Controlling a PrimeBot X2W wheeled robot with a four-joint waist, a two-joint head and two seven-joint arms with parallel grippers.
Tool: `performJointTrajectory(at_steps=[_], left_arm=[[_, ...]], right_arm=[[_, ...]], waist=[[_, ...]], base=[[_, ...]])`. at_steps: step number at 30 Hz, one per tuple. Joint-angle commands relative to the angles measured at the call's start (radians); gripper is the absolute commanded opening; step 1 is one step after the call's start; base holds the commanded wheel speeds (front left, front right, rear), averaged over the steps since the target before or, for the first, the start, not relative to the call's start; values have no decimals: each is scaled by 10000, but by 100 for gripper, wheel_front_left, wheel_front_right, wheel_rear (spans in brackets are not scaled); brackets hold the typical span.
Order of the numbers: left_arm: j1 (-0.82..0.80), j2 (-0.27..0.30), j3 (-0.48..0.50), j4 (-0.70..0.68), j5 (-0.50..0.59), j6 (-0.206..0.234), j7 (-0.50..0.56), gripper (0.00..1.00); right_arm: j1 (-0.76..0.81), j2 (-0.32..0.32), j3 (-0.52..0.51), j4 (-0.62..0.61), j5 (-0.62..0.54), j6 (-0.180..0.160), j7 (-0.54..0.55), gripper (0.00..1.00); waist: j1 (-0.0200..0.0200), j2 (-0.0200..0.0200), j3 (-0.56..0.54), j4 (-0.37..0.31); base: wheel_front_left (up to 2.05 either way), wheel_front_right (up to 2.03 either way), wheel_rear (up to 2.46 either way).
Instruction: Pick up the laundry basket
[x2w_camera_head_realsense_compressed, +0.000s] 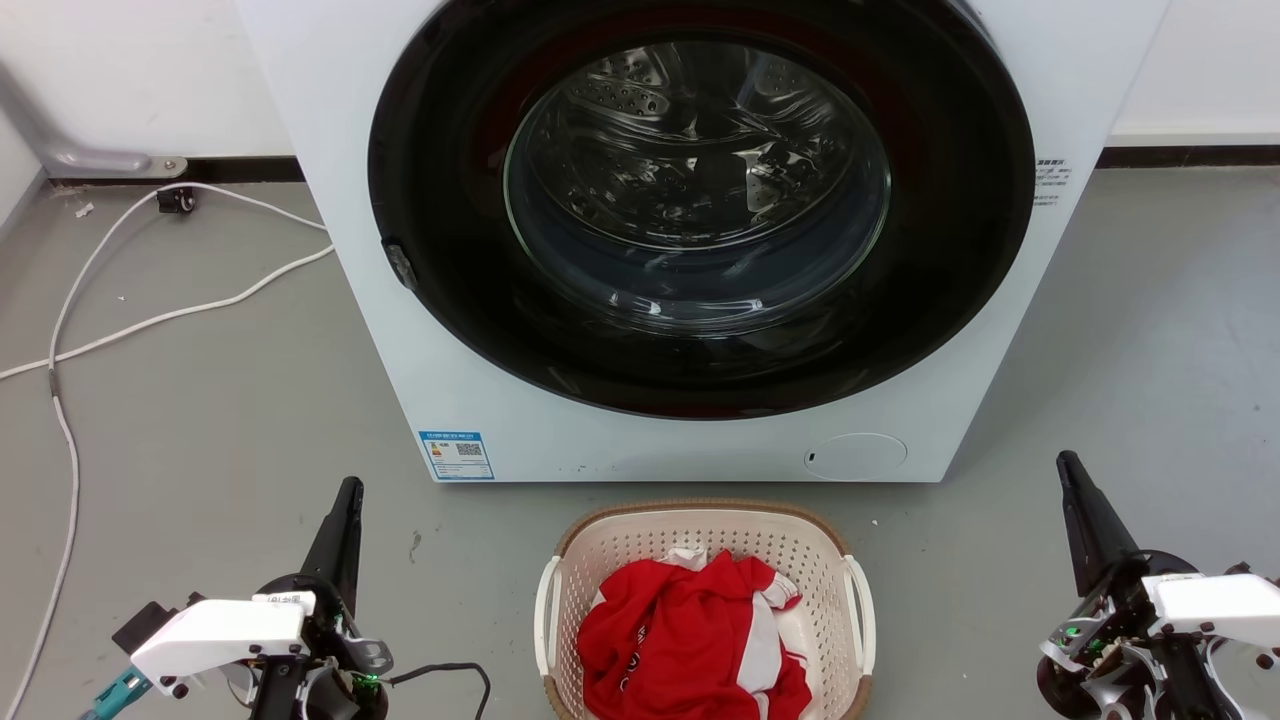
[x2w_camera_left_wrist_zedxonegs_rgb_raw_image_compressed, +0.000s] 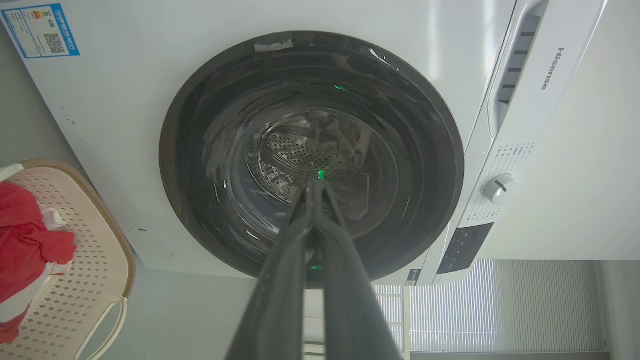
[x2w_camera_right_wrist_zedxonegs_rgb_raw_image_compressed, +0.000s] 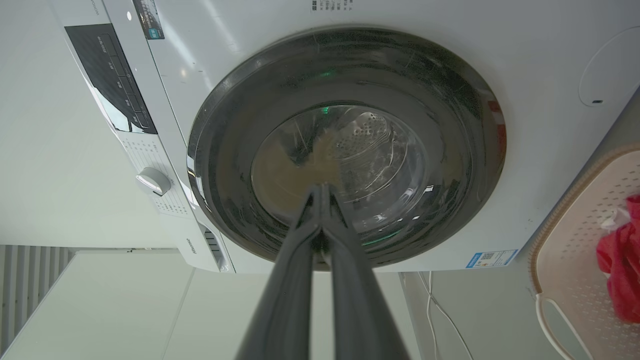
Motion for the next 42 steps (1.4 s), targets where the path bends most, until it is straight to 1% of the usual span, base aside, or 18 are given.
performJointTrajectory(at_steps=[1, 42], left_arm=[[-88, -16, 34, 13, 43, -3, 21, 0], [-102, -86, 135, 20, 130, -3, 100, 0]], right_arm=[[-116, 43, -18, 13, -61, 4, 23, 0], [-121, 70, -56, 13, -92, 4, 53, 0]], waist=[[0, 0, 0, 0], [0, 0, 0, 0]], base=[[0, 0, 0], [0, 0, 0]])
